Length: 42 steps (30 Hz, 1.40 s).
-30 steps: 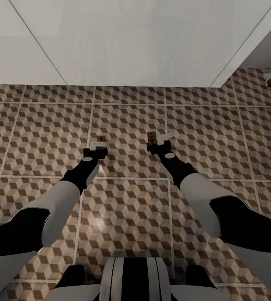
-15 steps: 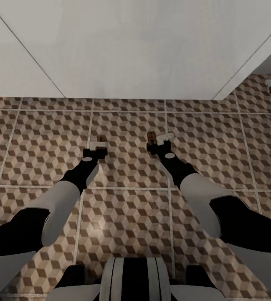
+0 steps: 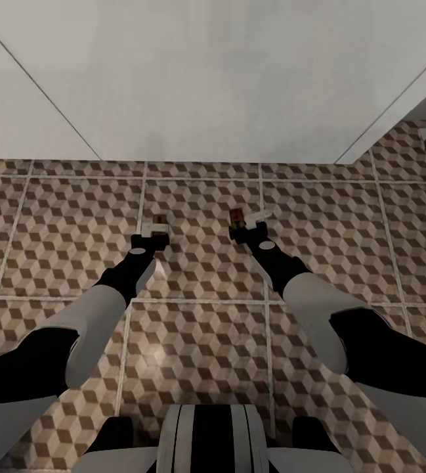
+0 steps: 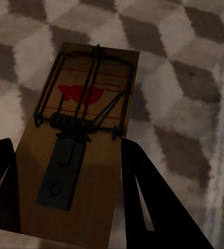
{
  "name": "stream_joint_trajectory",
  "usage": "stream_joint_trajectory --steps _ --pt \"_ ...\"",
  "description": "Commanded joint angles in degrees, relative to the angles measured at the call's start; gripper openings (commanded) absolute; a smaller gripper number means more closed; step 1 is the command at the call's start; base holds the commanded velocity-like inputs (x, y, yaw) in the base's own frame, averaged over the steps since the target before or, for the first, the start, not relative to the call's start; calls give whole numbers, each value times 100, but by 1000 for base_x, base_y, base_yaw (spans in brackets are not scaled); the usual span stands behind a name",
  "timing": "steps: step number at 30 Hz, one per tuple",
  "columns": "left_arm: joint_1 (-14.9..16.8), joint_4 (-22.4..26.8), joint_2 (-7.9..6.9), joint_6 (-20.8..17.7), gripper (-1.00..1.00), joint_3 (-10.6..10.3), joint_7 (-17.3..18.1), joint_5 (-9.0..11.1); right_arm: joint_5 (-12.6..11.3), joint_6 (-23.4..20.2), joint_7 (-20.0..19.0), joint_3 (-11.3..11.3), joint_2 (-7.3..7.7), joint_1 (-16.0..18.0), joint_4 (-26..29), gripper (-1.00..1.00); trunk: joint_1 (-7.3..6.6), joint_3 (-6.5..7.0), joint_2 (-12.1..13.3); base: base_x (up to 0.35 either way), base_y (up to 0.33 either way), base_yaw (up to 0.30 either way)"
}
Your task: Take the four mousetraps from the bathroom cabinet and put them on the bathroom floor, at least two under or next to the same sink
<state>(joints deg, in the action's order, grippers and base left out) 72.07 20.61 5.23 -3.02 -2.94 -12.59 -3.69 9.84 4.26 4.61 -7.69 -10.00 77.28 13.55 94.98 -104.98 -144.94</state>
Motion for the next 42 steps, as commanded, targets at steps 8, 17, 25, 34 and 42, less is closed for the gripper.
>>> stream_joint_trajectory --steps 8,17,25,34,42 --pt "-2 5 -3 -32 -100 -32 -42 -44 26 20 22 -22 0 -10 -190 -100 -1 -2 -1 95 0 0" --pt "-20 5 -6 -32 -100 -32 -42 -50 26 22 20 -22 0 -11 -233 -100 -1 -2 -1 165 0 0" --pt "-44 5 -12 -32 -100 -32 -42 -52 26 22 22 -22 0 -11 -256 -100 -1 -2 -1 19 0 0" --pt "-52 5 -13 -32 -100 -24 -42 -53 26 22 22 -22 0 -11 -408 -100 -1 -2 -1 22 0 0" --pt "-53 -2 -14 -32 -100 -31 -42 -45 27 22 22 -22 0 -11 -423 -100 -1 -2 -1 141 0 0"
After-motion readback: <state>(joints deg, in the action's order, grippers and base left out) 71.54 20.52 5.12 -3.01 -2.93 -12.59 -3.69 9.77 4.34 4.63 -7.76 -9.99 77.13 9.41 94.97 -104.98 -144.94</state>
